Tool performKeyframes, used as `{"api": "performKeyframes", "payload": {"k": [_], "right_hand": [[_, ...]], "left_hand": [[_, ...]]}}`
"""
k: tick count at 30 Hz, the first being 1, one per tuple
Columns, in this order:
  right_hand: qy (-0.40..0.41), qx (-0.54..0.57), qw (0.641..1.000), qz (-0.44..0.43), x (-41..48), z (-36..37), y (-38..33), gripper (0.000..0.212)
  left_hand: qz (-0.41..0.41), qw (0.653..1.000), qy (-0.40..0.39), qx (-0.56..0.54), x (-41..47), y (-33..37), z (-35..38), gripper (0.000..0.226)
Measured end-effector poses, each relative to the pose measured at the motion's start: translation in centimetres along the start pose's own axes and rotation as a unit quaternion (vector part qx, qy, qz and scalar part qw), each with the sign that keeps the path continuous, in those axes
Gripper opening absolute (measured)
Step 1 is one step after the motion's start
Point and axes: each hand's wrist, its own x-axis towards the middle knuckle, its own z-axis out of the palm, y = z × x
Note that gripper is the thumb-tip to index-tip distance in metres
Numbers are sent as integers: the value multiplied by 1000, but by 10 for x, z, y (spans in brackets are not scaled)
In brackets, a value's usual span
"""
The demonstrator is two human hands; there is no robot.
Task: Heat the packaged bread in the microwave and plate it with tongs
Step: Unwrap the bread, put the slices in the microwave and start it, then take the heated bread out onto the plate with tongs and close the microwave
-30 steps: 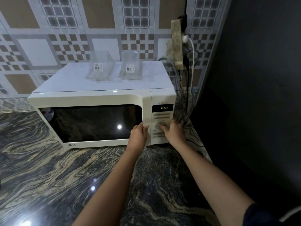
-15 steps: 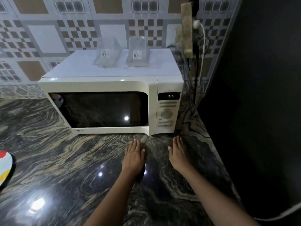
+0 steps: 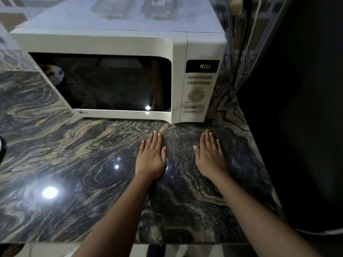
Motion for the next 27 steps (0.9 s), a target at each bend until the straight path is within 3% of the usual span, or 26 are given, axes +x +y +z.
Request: {"api": "performKeyframes", "payload": {"k": [7, 10, 27], "right_hand": [[13, -1, 1000, -2, 0, 2, -1, 70], [9, 1, 1000, -3, 0, 2, -1, 62], [18, 22, 1000, 0, -2, -1, -1, 62]], "left_hand": [[1, 1000, 4, -2, 0, 0, 1, 55], [-1, 1000, 5, -2, 0, 0, 1, 56], [-3, 1000, 5, 0, 0, -1, 2, 59]]}}
